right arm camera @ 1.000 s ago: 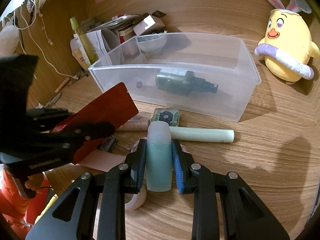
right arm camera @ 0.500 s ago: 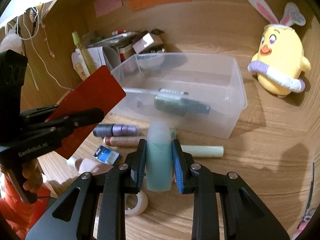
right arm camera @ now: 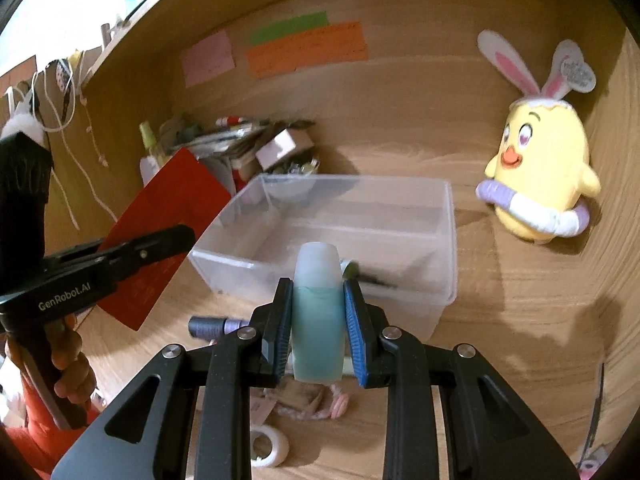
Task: Organize objects
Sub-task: 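Lower the mint-green bottle into the bin with the right tool while the left tool releases the red envelope inside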
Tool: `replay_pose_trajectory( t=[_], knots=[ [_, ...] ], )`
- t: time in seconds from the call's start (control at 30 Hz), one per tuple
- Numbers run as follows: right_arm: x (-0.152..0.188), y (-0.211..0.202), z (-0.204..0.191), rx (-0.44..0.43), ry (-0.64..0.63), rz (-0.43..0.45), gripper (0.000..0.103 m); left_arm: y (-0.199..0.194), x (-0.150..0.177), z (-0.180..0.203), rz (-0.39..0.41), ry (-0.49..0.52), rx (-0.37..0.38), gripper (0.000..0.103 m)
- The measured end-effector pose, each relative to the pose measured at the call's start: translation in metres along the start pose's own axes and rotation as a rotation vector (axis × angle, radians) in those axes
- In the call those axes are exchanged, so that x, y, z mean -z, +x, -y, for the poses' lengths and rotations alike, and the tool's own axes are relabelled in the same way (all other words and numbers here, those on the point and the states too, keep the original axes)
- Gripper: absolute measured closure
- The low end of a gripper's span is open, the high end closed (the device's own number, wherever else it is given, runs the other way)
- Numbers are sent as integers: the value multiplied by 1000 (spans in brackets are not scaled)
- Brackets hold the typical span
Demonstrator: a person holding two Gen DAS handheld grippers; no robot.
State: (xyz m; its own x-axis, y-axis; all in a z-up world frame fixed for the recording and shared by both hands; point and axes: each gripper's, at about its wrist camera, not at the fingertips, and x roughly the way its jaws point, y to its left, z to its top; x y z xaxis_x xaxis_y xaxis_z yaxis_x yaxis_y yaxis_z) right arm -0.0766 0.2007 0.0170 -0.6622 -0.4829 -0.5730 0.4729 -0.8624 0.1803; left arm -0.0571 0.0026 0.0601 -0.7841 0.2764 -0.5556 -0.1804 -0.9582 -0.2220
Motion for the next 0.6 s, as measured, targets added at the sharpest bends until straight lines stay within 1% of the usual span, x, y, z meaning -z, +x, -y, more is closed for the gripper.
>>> replay_pose_trajectory(
  t=[0.23, 0.6],
  knots=[
    [-12, 2, 8, 27, 10, 15, 80, 10, -11, -8, 1, -24, -6, 85],
    [-36, 21, 19, 79, 6, 19, 80, 32, -32, -21, -4, -38, -40, 85]
  ],
)
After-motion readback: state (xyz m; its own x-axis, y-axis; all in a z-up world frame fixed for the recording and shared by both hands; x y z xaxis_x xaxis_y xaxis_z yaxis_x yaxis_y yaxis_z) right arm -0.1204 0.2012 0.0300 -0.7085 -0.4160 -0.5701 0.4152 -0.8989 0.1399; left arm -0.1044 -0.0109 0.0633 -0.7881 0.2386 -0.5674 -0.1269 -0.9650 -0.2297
